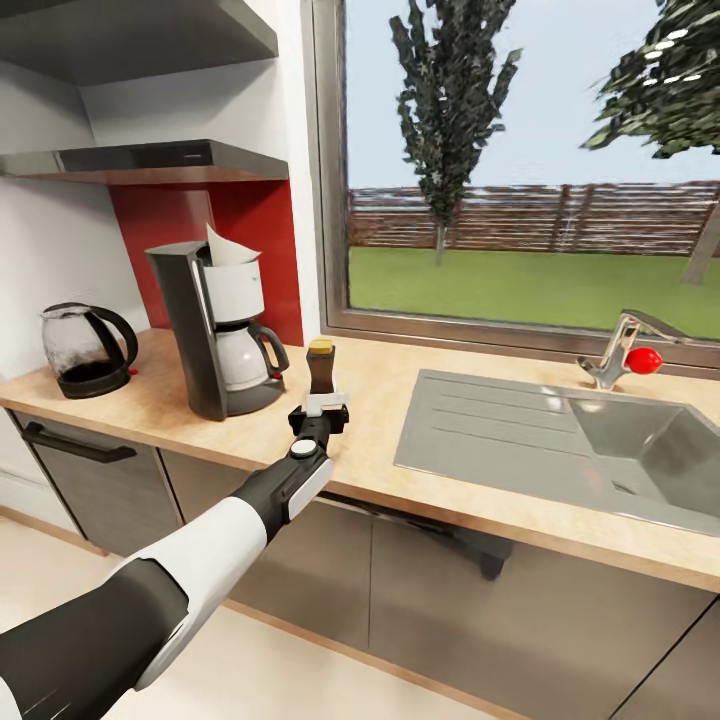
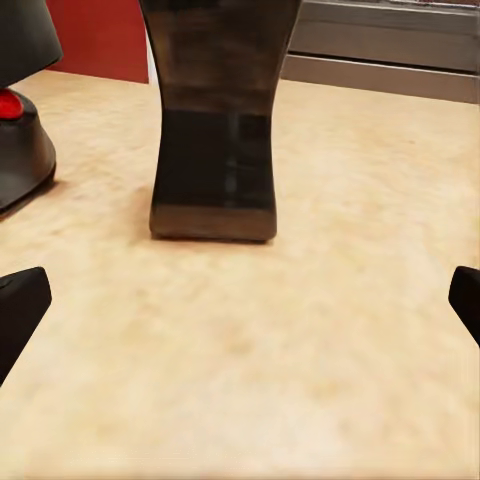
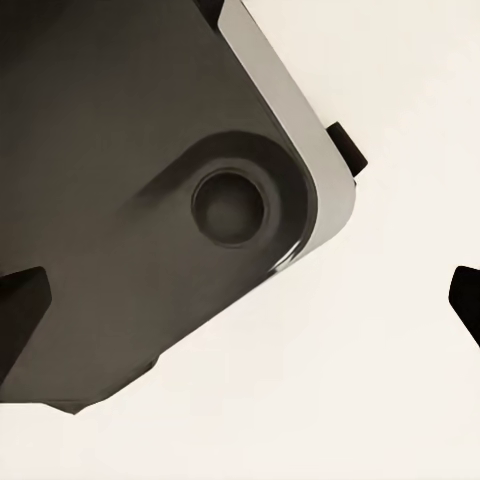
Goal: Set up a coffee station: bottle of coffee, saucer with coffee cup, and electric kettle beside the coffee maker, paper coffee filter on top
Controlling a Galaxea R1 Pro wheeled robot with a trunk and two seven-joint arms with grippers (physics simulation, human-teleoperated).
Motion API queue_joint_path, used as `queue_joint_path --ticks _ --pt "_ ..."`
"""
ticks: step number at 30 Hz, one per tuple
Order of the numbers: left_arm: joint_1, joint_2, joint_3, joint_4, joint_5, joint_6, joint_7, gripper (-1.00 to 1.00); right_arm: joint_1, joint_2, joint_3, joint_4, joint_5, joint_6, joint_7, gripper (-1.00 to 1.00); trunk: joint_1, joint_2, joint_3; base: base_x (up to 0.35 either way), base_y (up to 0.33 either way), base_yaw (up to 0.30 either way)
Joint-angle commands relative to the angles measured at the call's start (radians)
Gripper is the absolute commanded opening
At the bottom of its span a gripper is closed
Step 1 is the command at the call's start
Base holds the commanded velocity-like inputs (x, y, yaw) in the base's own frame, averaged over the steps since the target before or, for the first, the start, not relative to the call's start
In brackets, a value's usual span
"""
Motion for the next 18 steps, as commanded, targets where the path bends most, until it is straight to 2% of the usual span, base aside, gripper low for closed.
queue_joint_path --ticks 1,9,10,11,12,15,18 --pt "-0.001 0.000 -0.008 0.002 0.010 -0.008 0.006 1.00 -0.001 0.000 0.008 0.003 -0.004 -0.008 0.000 1.00 0.000 -0.001 -0.001 -0.010 0.000 0.000" --pt "-0.002 0.000 -0.012 -0.008 0.010 -0.009 -0.003 1.00 -0.002 0.001 0.008 0.003 -0.004 -0.007 0.000 1.00 0.000 -0.001 -0.001 -0.002 0.000 0.000" --pt "-0.002 0.000 -0.014 -0.011 0.010 -0.009 -0.020 1.00 -0.002 0.001 0.008 0.003 -0.004 -0.007 0.000 1.00 0.000 -0.001 -0.001 0.000 0.000 0.000" --pt "-0.002 0.000 -0.014 -0.013 0.010 -0.009 -0.038 1.00 -0.002 0.001 0.008 0.003 -0.004 -0.007 0.000 1.00 0.000 -0.001 -0.001 0.000 0.000 0.000" --pt "-0.001 0.000 -0.016 -0.099 0.011 -0.007 -0.179 1.00 -0.002 0.001 0.007 0.003 -0.004 -0.007 0.000 1.00 0.000 -0.001 -0.001 0.000 0.000 0.000" --pt "-0.001 0.000 -0.018 -0.172 0.011 -0.006 -0.202 1.00 -0.002 0.000 0.007 0.003 -0.004 -0.007 0.000 1.00 0.000 -0.001 -0.001 0.000 0.000 0.000" --pt "-0.001 0.000 -0.018 -0.196 0.011 -0.006 -0.283 1.00 -0.002 0.000 0.007 0.003 -0.004 -0.007 0.000 1.00 0.000 -0.001 -0.001 0.000 0.000 0.000"
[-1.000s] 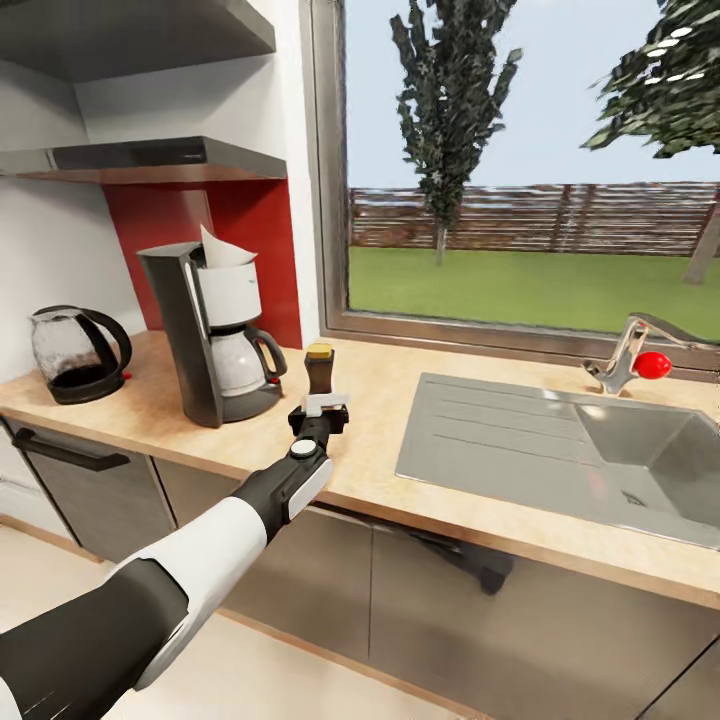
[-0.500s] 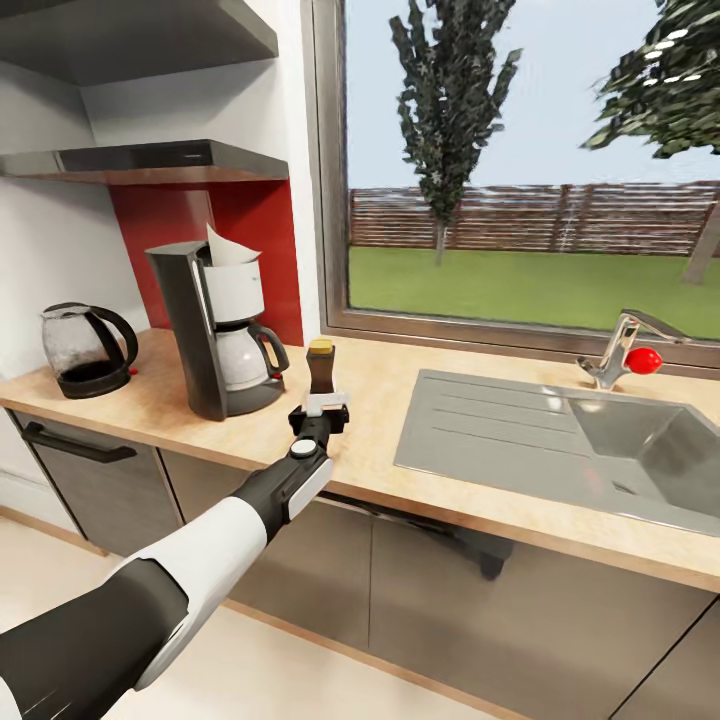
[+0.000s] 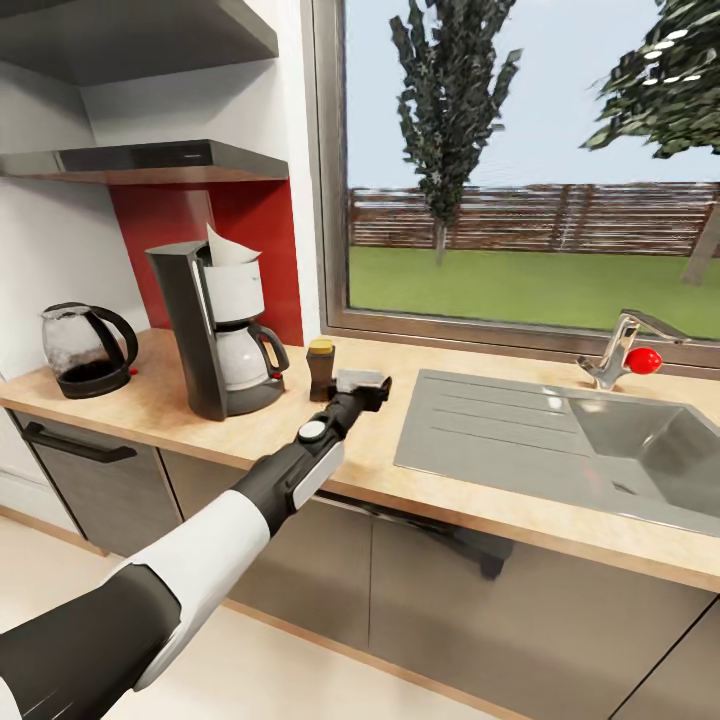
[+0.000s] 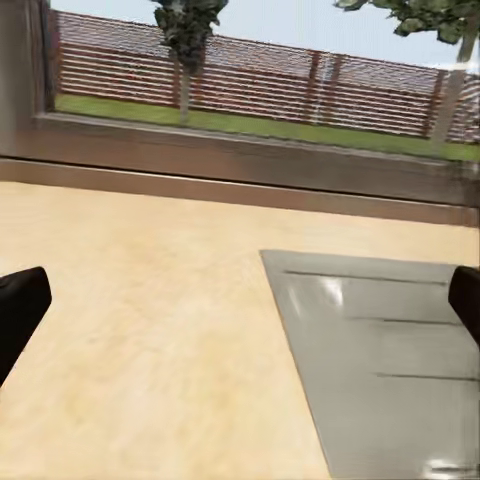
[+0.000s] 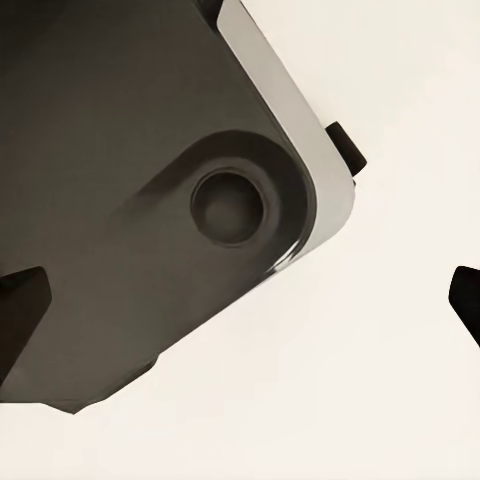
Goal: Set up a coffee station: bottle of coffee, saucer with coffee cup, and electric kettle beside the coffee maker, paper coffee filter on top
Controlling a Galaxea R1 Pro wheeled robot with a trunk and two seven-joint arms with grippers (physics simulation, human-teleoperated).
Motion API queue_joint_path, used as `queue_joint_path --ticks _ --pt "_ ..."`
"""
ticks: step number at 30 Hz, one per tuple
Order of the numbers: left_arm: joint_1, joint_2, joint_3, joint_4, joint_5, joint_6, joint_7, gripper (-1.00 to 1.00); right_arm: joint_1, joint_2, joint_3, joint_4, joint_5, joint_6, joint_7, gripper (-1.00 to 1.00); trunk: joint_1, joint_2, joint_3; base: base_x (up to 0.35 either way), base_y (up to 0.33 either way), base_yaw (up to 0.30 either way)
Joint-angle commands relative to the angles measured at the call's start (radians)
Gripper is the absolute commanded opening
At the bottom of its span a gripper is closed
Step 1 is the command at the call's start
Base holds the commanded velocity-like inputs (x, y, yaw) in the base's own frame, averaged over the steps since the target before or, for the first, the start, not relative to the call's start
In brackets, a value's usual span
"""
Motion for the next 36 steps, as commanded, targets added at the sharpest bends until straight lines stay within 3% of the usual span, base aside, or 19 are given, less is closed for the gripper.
queue_joint_path --ticks 1,5,6,15,21,22,25,27,28,31,34,36 --pt "-0.002 0.000 -0.005 -0.002 0.009 -0.006 -0.024 1.00 -0.001 0.000 0.008 0.003 -0.004 -0.007 0.000 1.00 0.000 -0.001 -0.001 0.000 0.000 0.000" --pt "-0.001 0.000 -0.004 -0.012 0.009 -0.006 -0.178 1.00 -0.002 0.000 0.008 0.003 -0.004 -0.008 0.000 1.00 0.000 -0.001 -0.001 0.000 0.000 0.000" --pt "-0.001 0.000 -0.003 -0.015 0.009 -0.006 -0.268 1.00 -0.002 0.000 0.008 0.002 -0.004 -0.008 0.000 1.00 0.000 -0.001 -0.001 0.000 0.000 0.000" --pt "-0.002 0.000 -0.002 -0.019 0.008 -0.005 -0.443 1.00 -0.002 -0.001 0.009 0.002 -0.004 -0.009 0.000 1.00 0.000 -0.001 -0.001 0.000 0.000 0.000" --pt "-0.002 0.000 -0.001 -0.011 0.008 0.000 -0.618 1.00 -0.001 -0.001 0.009 0.001 -0.004 -0.009 0.000 1.00 0.000 -0.001 -0.001 0.000 0.000 0.000" --pt "-0.002 0.000 0.000 -0.005 0.008 0.000 -0.685 1.00 -0.001 -0.002 0.010 0.001 -0.004 -0.009 -0.001 1.00 0.000 -0.001 -0.001 0.000 0.000 0.000" --pt "-0.002 0.000 0.001 0.002 0.007 0.001 -0.804 1.00 -0.001 -0.002 0.010 0.001 -0.004 -0.009 -0.001 1.00 0.000 -0.001 -0.001 0.000 0.000 0.000" --pt "-0.002 0.016 0.001 0.003 0.008 0.001 -0.894 1.00 -0.002 -0.002 0.010 0.001 -0.004 -0.009 -0.001 1.00 0.000 -0.001 -0.001 0.000 0.000 0.000" --pt "-0.002 0.036 0.001 0.001 0.008 0.001 -0.992 1.00 -0.001 -0.002 0.010 0.001 -0.004 -0.009 -0.001 1.00 0.000 -0.001 -0.001 0.000 0.000 0.000" --pt "-0.002 0.058 0.000 0.001 0.008 0.002 -1.139 1.00 -0.001 -0.002 0.010 0.001 -0.004 -0.009 -0.001 1.00 0.000 -0.001 -0.001 0.000 0.000 0.000" --pt "-0.002 0.071 0.000 0.006 0.009 0.003 -1.278 1.00 -0.001 -0.002 0.010 0.001 -0.004 -0.009 -0.001 1.00 0.000 -0.001 -0.001 0.000 0.000 0.000" --pt "-0.001 0.075 -0.001 0.012 0.009 0.003 -1.318 1.00 -0.002 -0.002 0.010 0.001 -0.004 -0.009 -0.001 1.00 0.000 -0.001 -0.001 0.000 0.000 0.000"
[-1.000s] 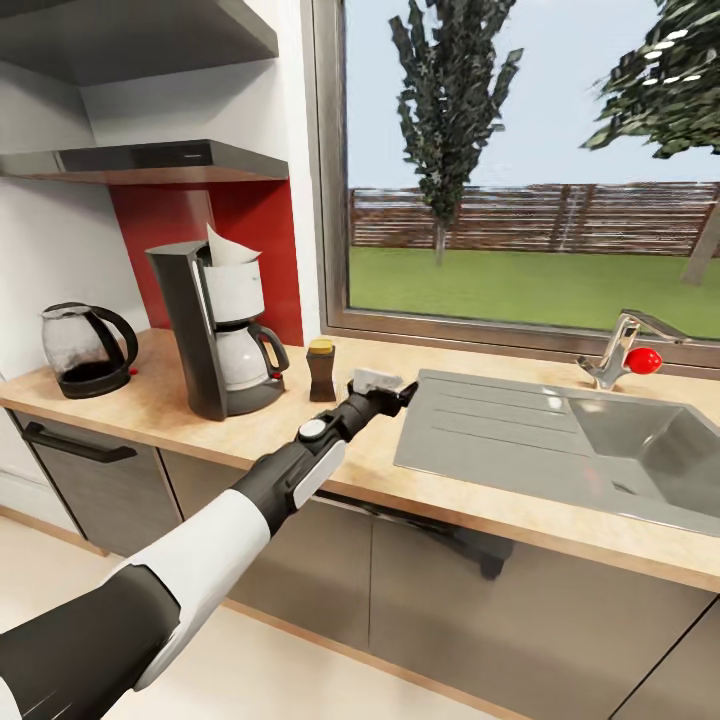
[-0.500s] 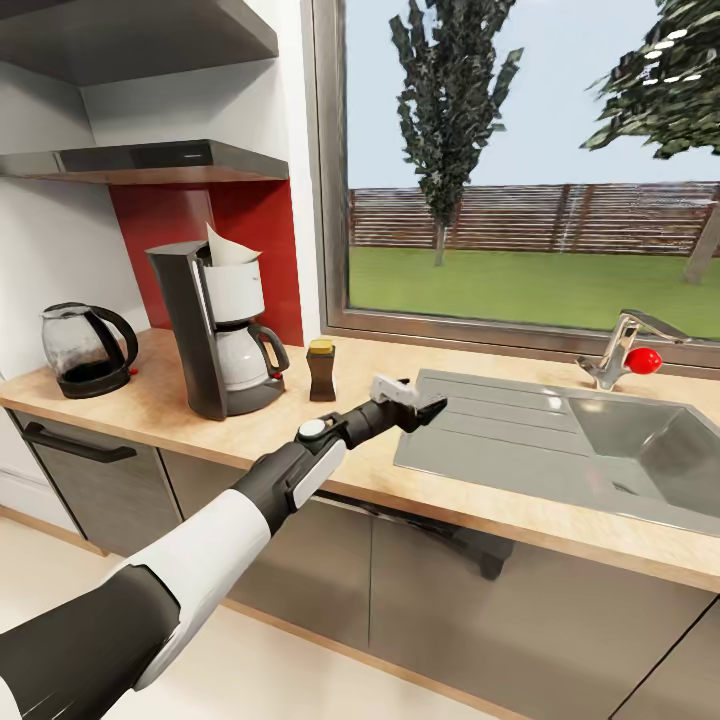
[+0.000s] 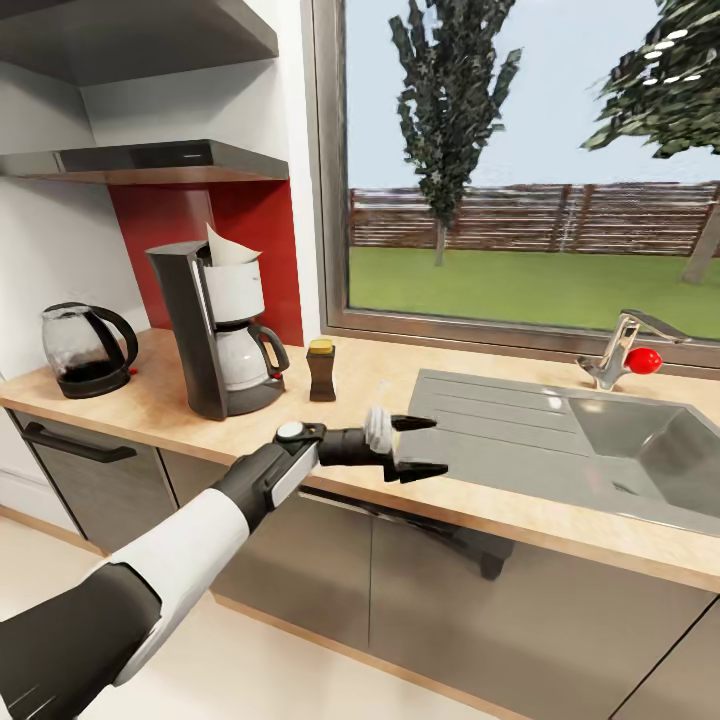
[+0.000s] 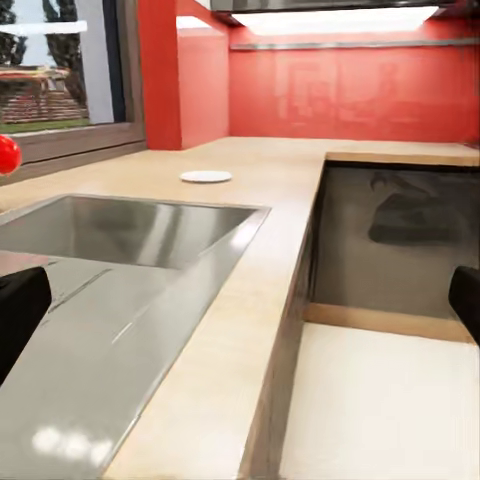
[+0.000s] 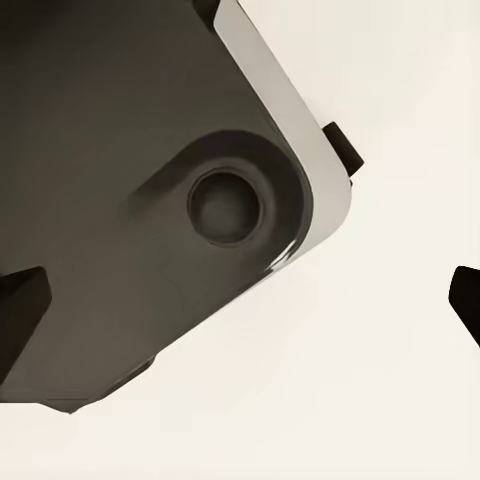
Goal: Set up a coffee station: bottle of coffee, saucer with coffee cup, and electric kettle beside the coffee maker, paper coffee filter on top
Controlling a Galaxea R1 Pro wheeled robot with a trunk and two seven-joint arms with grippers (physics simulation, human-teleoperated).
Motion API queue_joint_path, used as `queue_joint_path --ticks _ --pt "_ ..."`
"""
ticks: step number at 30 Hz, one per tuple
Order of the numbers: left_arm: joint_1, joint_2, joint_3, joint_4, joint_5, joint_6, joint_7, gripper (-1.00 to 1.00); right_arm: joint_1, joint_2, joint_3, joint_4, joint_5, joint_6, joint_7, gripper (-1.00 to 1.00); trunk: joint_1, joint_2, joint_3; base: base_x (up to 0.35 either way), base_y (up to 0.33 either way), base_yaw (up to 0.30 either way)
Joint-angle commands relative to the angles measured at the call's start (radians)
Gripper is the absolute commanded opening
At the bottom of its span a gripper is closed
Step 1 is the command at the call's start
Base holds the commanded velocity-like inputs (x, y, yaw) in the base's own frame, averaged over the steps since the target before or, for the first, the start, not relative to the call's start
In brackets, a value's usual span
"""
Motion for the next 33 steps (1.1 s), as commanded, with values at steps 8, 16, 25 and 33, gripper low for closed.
queue_joint_path --ticks 8,16,25,33 --pt "0.068 0.008 -0.005 0.019 0.007 -0.013 -0.210 1.00 -0.001 0.000 0.008 0.003 -0.004 -0.008 0.000 1.00 0.000 -0.001 -0.001 0.000 0.000 0.000" --pt "0.169 0.051 -0.006 0.025 0.006 -0.017 -0.296 1.00 -0.001 0.000 0.008 0.003 -0.004 -0.008 0.000 1.00 0.000 -0.001 -0.001 0.000 0.000 0.000" --pt "0.354 0.197 -0.005 0.065 0.007 -0.053 -0.304 1.00 -0.001 -0.001 0.006 0.003 -0.006 -0.008 0.000 1.00 0.000 -0.001 -0.001 0.000 0.000 0.000" --pt "0.393 0.219 -0.005 0.446 0.011 -0.073 -0.298 1.00 -0.002 -0.008 0.000 0.002 -0.013 -0.006 0.001 1.00 0.000 -0.001 -0.001 0.000 0.000 0.000"
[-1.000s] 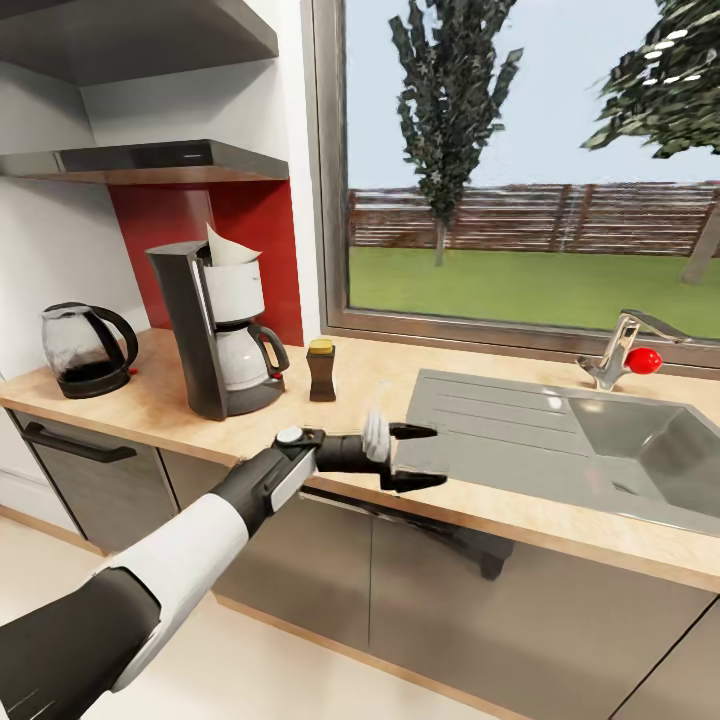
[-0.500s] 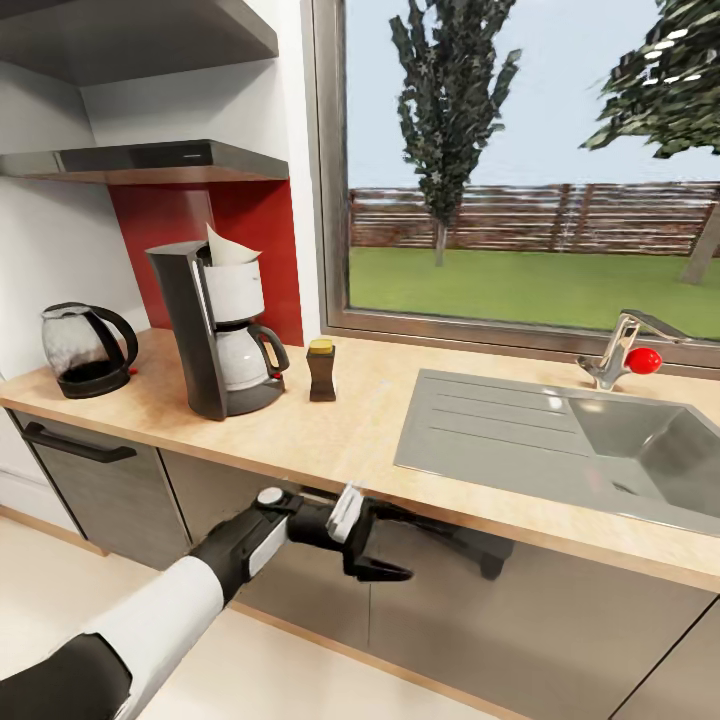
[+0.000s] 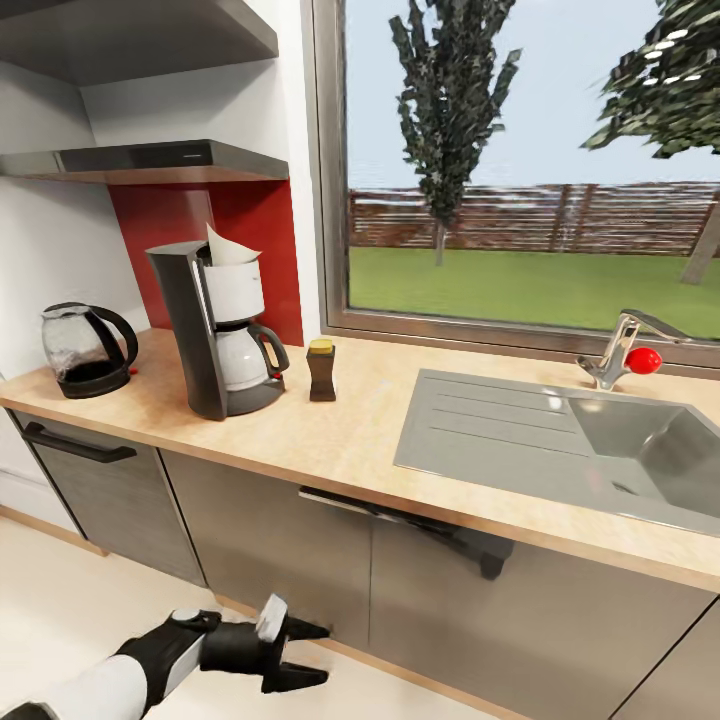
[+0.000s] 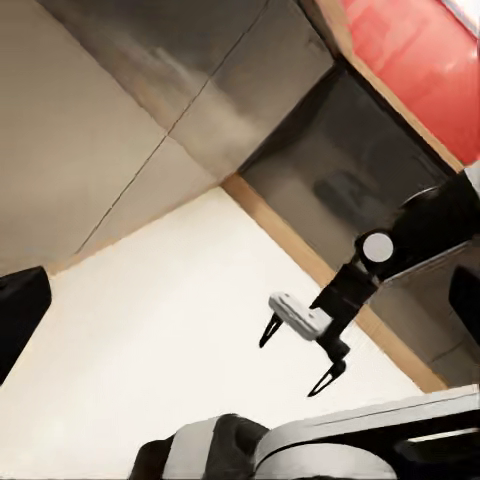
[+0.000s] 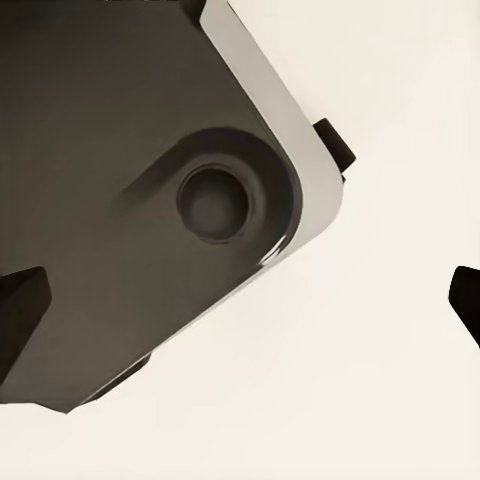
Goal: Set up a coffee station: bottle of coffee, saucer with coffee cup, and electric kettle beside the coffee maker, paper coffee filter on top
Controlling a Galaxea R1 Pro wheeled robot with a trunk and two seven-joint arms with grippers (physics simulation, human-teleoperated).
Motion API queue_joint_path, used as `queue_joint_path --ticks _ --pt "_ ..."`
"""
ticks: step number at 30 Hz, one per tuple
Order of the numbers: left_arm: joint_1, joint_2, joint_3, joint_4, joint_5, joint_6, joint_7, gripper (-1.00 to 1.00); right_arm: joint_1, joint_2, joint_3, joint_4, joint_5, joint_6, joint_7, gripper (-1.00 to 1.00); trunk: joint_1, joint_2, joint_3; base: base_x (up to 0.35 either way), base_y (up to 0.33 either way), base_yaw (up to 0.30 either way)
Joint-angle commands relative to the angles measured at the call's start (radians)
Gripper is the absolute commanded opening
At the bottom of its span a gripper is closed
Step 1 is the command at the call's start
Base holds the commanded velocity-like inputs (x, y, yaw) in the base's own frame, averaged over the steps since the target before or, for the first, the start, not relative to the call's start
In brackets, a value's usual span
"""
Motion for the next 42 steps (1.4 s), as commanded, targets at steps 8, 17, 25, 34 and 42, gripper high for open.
queue_joint_path --ticks 8,17,25,34,42 --pt "0.145 -0.008 0.038 0.168 0.015 -0.022 0.123 1.00 -0.002 -0.001 0.005 0.003 -0.131 -0.006 0.001 1.00 0.000 -0.001 -0.001 0.000 0.000 0.000" --pt "0.255 -0.008 0.210 0.181 0.014 -0.014 0.434 1.00 -0.004 -0.001 0.005 -0.013 -0.286 -0.006 0.004 1.00 0.000 -0.001 -0.001 0.000 0.000 0.000" --pt "0.257 -0.026 0.212 0.181 0.014 -0.012 0.502 1.00 -0.005 -0.001 0.005 -0.021 -0.327 -0.005 0.003 1.00 0.000 -0.001 -0.001 0.000 0.000 0.000" --pt "0.257 -0.026 0.212 0.181 0.014 -0.012 0.503 1.00 -0.005 -0.001 0.007 -0.022 -0.328 -0.005 0.003 1.00 0.000 -0.001 -0.001 0.000 0.000 0.000" --pt "0.257 -0.026 0.212 0.181 0.014 -0.012 0.517 1.00 -0.004 -0.001 0.007 -0.022 -0.328 -0.005 0.003 1.00 0.000 -0.001 -0.001 0.000 0.000 0.000"
